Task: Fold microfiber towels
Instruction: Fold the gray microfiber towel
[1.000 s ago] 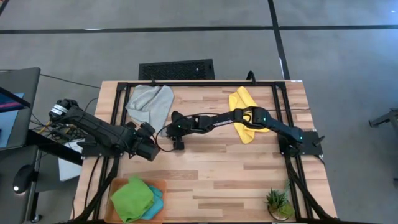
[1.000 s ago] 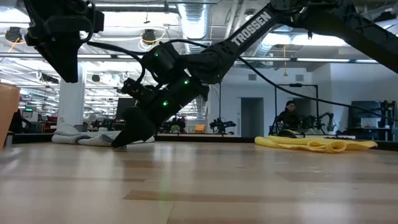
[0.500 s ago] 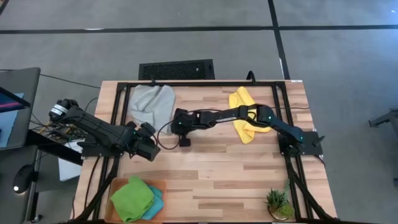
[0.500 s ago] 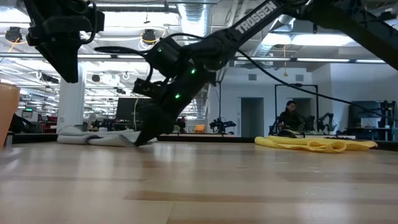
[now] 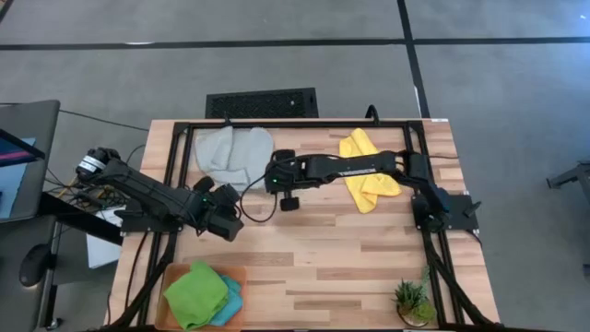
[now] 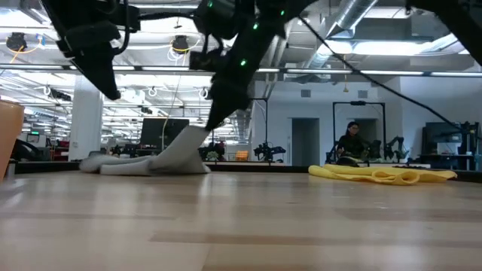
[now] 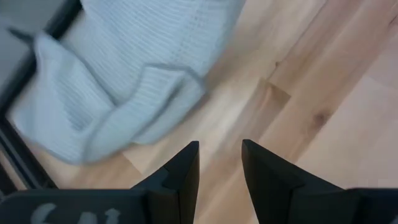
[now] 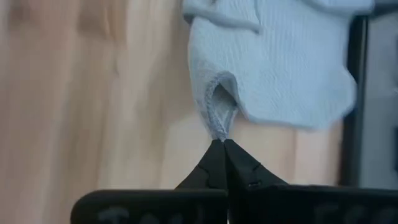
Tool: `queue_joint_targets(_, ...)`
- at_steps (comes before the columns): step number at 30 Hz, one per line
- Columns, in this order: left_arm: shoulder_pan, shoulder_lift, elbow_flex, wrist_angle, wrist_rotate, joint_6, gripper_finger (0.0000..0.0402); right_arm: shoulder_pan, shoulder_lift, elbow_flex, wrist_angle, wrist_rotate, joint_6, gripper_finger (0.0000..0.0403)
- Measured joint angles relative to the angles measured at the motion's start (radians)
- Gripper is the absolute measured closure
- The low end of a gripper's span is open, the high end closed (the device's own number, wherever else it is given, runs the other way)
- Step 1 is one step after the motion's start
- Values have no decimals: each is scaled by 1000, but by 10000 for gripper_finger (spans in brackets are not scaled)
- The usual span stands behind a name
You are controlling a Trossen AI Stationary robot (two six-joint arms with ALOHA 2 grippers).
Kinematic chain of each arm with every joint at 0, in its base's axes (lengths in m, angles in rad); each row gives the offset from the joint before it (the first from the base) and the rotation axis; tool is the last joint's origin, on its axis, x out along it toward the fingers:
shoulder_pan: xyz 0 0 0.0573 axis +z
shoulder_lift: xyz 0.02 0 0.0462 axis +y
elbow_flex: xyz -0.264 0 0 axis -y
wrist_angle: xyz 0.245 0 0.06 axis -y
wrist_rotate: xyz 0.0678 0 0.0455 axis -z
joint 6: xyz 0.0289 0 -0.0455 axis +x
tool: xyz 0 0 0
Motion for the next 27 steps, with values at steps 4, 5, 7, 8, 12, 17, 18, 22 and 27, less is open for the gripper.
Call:
queue_joint_targets(4, 1, 37, 0, 42, -38, 145, 288, 15, -39, 0, -138, 99, -24, 399)
queue_joint_targets(5, 1, 46, 0, 50, -40, 183, 288, 21, -48, 0, -163, 126, -34, 398)
queue_joint_targets(7, 6, 67, 0, 82, -42, 260, 288, 32, -69, 0, -232, 170, -45, 397)
queue_joint_targets(8, 9, 77, 0, 99, -40, 294, 288, 38, -75, 0, -256, 190, -47, 397)
queue_joint_targets(12, 29, 114, 0, 179, -32, 395, 288, 58, -104, 0, -376, 252, -41, 400)
queue_joint_targets(17, 59, 136, 0, 215, -10, 448, 288, 80, -139, 0, -519, 330, 31, 399)
queue_joint_targets(18, 68, 135, 0, 219, -7, 448, 288, 83, -145, 0, -541, 336, 49, 398)
queue_joint_targets(22, 104, 134, 0, 260, -8, 479, 288, 84, -173, 1, -560, 348, 96, 398)
queue_joint_targets(27, 165, 146, 0, 326, 47, 585, 288, 90, -191, 1, -553, 353, 103, 397)
